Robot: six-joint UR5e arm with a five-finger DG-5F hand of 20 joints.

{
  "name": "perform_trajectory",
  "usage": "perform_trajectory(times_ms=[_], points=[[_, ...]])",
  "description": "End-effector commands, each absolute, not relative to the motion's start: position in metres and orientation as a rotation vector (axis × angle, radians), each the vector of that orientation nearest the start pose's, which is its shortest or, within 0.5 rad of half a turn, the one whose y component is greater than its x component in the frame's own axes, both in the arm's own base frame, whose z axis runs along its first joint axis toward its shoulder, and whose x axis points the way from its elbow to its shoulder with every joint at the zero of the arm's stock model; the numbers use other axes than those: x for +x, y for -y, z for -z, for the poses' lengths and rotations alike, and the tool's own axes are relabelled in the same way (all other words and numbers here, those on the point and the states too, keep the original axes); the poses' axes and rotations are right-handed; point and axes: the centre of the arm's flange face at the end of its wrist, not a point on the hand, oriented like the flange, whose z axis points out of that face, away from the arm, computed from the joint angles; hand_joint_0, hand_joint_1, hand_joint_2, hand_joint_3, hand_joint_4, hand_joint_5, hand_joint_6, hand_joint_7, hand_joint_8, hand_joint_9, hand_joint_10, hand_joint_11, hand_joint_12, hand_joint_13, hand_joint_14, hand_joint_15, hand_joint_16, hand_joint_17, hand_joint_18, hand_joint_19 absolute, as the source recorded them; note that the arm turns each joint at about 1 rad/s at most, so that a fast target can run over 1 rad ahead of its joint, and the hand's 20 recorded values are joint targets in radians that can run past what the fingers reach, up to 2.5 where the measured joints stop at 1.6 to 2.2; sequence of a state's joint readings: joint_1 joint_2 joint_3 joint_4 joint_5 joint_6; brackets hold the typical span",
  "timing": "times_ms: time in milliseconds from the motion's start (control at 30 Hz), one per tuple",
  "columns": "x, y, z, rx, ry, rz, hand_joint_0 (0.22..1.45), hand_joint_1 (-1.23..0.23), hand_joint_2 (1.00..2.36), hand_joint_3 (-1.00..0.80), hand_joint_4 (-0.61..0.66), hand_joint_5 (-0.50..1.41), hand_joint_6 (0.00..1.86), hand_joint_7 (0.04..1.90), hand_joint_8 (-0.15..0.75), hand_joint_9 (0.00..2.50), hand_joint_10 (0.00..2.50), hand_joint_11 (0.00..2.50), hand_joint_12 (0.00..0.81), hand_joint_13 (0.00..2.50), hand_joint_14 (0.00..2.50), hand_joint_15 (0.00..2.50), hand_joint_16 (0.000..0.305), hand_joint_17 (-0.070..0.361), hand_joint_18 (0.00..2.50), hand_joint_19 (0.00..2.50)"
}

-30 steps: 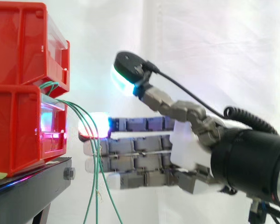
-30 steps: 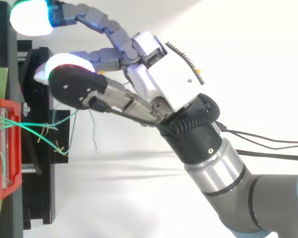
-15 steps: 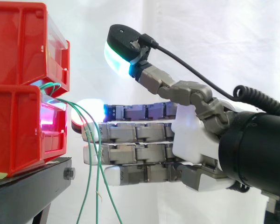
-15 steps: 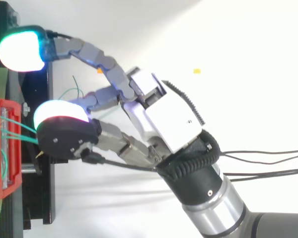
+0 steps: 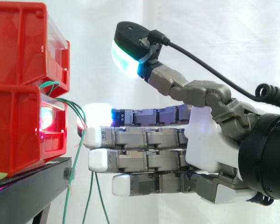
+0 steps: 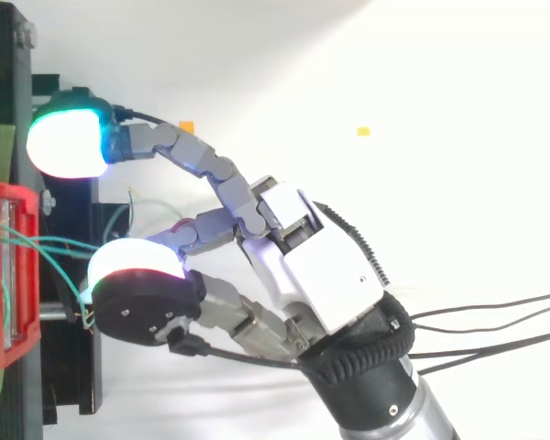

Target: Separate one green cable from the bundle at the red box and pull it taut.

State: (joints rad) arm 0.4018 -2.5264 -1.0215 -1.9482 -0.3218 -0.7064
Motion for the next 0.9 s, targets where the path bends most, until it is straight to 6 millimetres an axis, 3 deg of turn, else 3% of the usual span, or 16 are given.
perform_trajectory(times_ms=[0, 200, 467, 633, 867], points=[[0.826, -0.101, -0.206, 1.309, -0.385, -0.559, 0.41, -0.47, 1.00, -0.50, 0.17, -0.29, 0.50, 0.58, 0.410, 1.22, 0.01, 0.33, 0.488, 1.23, 0.02, 0.50, 0.091, 0.205, 1.19, 0.57], [0.822, -0.090, -0.193, 1.311, -0.389, -0.549, 0.41, -0.47, 1.00, -0.50, 0.13, -0.29, 0.50, 0.59, 0.359, 1.04, 0.02, 0.53, 0.439, 0.94, 0.02, 0.57, 0.090, 0.202, 1.04, 0.60], [0.811, -0.077, -0.168, 1.321, -0.370, -0.604, 0.41, -0.47, 1.00, -0.50, 0.13, -0.29, 0.50, 0.59, 0.359, 1.01, 0.02, 0.55, 0.435, 0.92, 0.02, 0.58, 0.089, 0.201, 1.02, 0.61], [0.801, -0.058, -0.147, 1.323, -0.370, -0.628, 0.41, -0.47, 1.00, -0.50, 0.13, -0.29, 0.50, 0.59, 0.352, 1.01, 0.02, 0.58, 0.433, 0.92, 0.02, 0.60, 0.089, 0.201, 1.02, 0.62], [0.804, -0.038, -0.148, 1.303, -0.368, -0.653, 0.41, -0.47, 1.00, -0.50, 0.13, -0.29, 0.50, 0.59, 0.353, 1.00, 0.02, 0.58, 0.432, 0.91, 0.02, 0.60, 0.088, 0.197, 0.99, 0.63]])
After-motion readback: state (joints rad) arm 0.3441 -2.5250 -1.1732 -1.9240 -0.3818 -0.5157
